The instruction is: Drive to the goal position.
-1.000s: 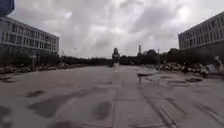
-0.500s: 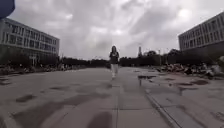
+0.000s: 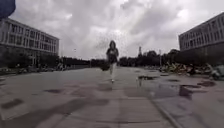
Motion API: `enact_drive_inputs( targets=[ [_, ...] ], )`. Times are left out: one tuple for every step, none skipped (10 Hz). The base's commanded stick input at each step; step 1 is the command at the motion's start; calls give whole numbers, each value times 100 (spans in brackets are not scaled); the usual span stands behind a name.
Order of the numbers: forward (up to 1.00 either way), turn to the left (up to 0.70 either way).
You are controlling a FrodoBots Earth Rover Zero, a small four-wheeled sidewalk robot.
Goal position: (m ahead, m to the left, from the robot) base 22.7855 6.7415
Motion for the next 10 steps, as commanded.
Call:
enact_drive_inputs(
  targets=[
    [6, 0],
    [6, 0],
    [7, 0],
    [6, 0],
    [6, 0],
    [6, 0],
    [6, 0],
    [6, 0],
    [6, 0],
    [6, 0]
  ],
)
